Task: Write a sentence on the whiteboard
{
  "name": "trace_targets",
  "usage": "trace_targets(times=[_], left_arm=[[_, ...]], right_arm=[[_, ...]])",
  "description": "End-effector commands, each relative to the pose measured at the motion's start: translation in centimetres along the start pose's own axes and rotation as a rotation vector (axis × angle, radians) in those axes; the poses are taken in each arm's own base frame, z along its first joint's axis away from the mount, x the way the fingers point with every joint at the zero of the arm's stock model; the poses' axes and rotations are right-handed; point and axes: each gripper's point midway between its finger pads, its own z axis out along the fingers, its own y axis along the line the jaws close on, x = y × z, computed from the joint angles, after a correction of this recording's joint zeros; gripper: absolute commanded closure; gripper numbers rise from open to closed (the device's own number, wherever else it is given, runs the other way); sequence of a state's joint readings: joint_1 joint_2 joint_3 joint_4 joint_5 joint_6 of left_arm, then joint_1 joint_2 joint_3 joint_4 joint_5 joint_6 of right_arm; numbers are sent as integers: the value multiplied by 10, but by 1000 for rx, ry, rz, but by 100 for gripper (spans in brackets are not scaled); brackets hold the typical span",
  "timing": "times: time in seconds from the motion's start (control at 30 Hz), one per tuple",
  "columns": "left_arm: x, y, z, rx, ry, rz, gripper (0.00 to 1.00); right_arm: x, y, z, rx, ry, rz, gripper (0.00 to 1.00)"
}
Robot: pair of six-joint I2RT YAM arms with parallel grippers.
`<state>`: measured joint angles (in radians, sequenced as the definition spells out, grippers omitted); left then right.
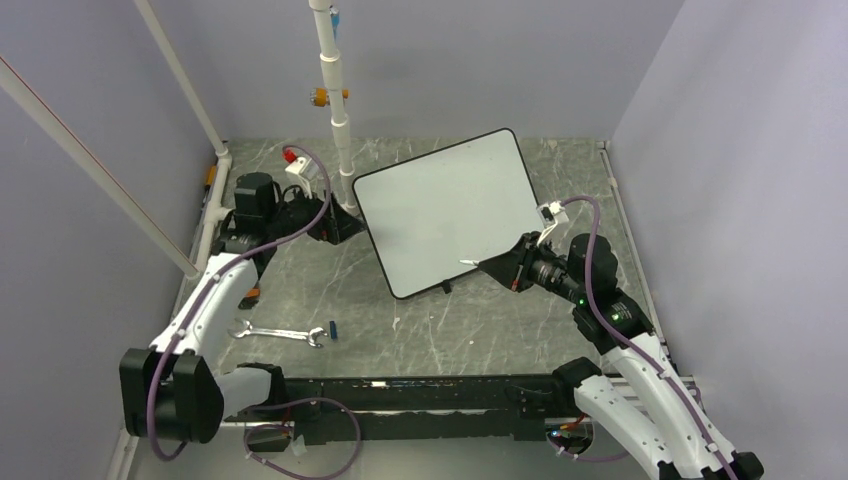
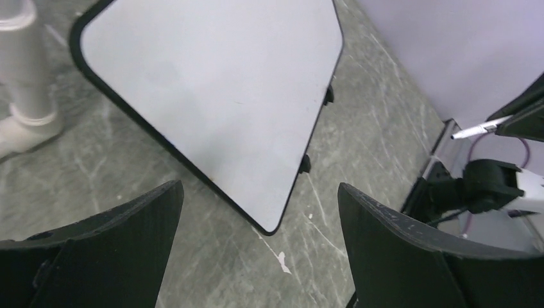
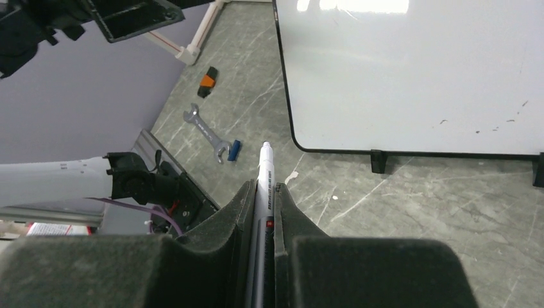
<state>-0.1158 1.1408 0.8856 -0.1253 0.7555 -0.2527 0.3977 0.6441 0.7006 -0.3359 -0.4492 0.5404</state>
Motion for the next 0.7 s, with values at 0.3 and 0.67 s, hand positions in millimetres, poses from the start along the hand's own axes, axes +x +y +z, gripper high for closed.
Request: trace_targets(times=[0.3, 0.67], left_arm=[[-6, 24, 6, 139, 0, 7, 13], [9, 47, 23, 192, 12, -75, 24]], right_arm=[[-18, 21, 5, -117, -72, -23, 100], [-22, 24, 5, -135, -88, -27, 100]])
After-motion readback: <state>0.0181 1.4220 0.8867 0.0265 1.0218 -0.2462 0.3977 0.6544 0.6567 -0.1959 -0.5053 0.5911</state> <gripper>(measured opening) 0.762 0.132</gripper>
